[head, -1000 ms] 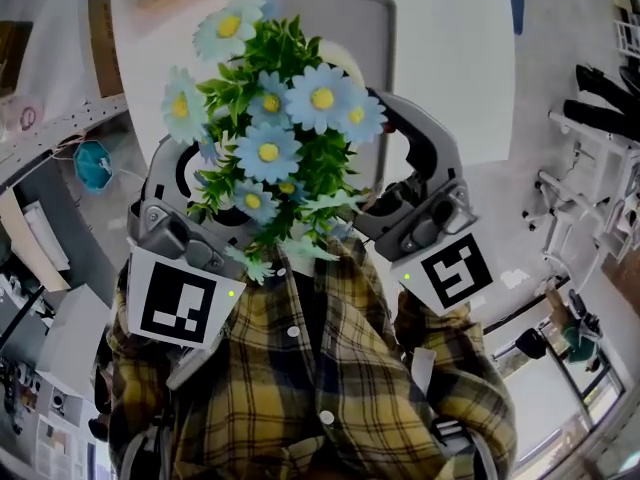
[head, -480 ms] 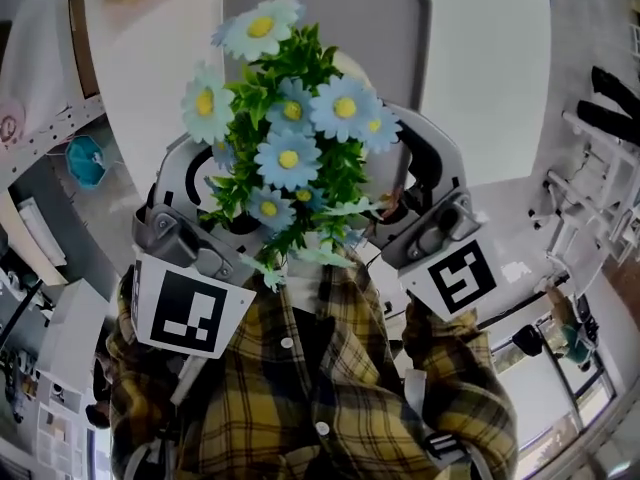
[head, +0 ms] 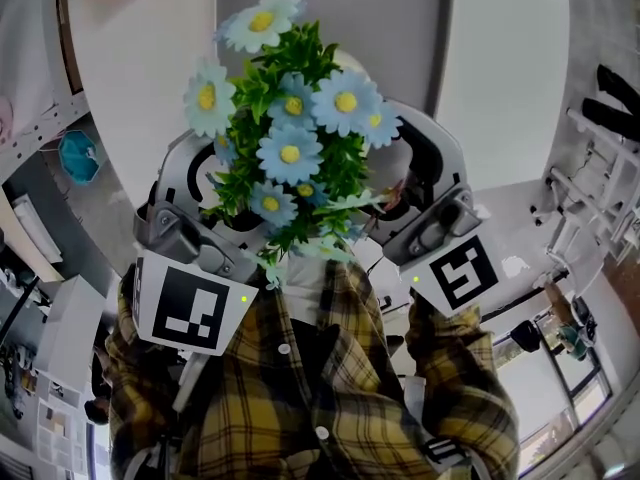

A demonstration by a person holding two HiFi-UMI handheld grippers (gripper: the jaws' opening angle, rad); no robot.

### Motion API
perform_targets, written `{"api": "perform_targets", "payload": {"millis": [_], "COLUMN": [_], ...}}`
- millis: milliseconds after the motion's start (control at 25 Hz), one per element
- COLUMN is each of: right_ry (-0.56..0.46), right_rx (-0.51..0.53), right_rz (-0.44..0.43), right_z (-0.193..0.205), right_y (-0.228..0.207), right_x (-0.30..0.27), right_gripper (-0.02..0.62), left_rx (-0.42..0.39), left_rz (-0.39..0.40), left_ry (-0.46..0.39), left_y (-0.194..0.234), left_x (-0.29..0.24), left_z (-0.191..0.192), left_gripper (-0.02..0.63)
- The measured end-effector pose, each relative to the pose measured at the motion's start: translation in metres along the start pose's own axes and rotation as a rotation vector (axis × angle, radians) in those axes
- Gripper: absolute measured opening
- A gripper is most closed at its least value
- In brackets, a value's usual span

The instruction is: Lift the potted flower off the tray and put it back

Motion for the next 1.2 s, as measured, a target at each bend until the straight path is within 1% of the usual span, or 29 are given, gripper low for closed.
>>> {"api": "perform_targets", "payload": {"millis": [520, 680, 840, 1080, 1200], "right_ry": [0.018, 0.024, 0.042, 0.042, 0.057], "right_rx": [-0.021, 0.000, 0.034, 0.038, 0.044], "right_rz": [0.011, 0.022, 0.029, 0.030, 0.040], "right_z": [0.0015, 0.0007, -0.0010, -0.0031, -0.0039], "right_y": [0.0013, 0.0008, -0.0007, -0.0016, -0.0009], "right_x": [-0.0047, -0.0052, -0.0058, -0.0057, -0.0053], "right_gripper": [0.370, 0.370, 0.371, 0.370, 0.370], "left_rx": [-0.030, -0.031, -0.050, -0.077, -0.072], "left_rz": [-0.005, -0.010, -0.016, 0.000, -0.010], "left_ry": [0.014, -0.003, -0.004, -0.008, -0.014], "left_y": [0.0026, 0.0016, 0.0035, 0.0076, 0.0075], "left_x": [0.0025, 0.0009, -0.0012, -0.0009, -0.0003], "left_z": [0.0011, 0.0025, 0.0014, -0.0006, 0.0009], "left_gripper": [0.336, 0.336, 0.336, 0.336, 0.336]}}
Point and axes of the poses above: the fingertips, and each gripper's own axes: x backward along the fingers, y to its left, z out of its underside, the point moved 7 cm from there along x, backward along the fingers, and after that the axes turned 11 degrees about -y, right-handed, at the moved point
